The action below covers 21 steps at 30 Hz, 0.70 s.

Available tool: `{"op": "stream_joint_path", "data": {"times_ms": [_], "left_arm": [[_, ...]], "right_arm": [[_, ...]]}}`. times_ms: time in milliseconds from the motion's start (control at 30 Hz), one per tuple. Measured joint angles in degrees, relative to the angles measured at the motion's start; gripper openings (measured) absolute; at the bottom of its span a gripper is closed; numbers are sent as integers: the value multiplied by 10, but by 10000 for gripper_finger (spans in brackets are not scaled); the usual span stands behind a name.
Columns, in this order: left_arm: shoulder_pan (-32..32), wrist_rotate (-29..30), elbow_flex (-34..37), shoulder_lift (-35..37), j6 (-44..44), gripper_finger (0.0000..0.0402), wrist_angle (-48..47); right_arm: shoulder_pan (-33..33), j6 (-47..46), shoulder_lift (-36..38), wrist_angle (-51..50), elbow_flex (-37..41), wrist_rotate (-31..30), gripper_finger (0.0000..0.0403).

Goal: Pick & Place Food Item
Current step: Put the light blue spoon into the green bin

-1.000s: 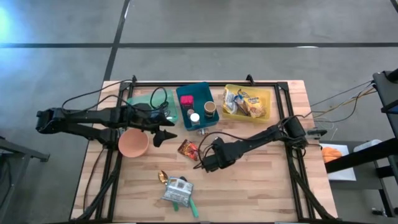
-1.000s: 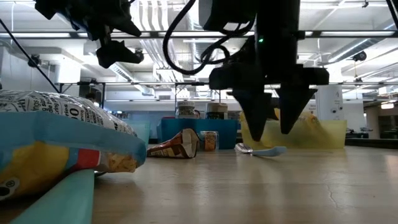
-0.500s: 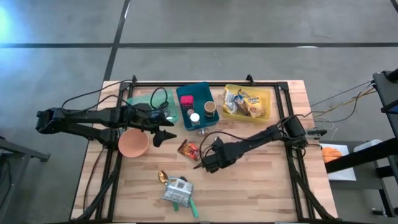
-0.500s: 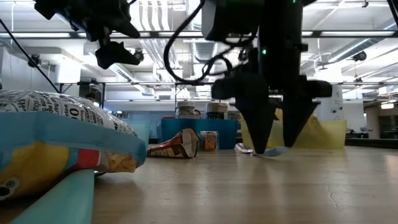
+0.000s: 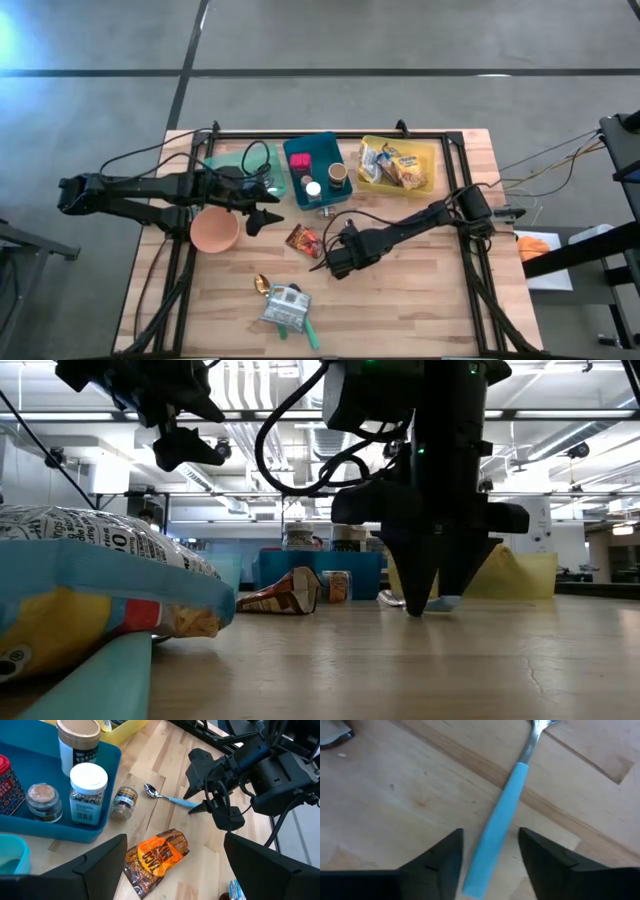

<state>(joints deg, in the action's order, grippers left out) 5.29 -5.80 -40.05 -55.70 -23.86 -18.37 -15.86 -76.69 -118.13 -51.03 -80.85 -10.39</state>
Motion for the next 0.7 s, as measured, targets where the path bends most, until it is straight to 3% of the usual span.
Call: {"op": "stream_joint_path", "data": {"times_ms": [300, 700], "left_arm": [[0, 0, 0, 0, 0, 339, -8], [0, 0, 0, 0, 0, 339, -29]], "right_arm": [[0, 25, -1, -6, -3, -2, 35], [-13, 40, 10, -14, -2, -28, 34]]}}
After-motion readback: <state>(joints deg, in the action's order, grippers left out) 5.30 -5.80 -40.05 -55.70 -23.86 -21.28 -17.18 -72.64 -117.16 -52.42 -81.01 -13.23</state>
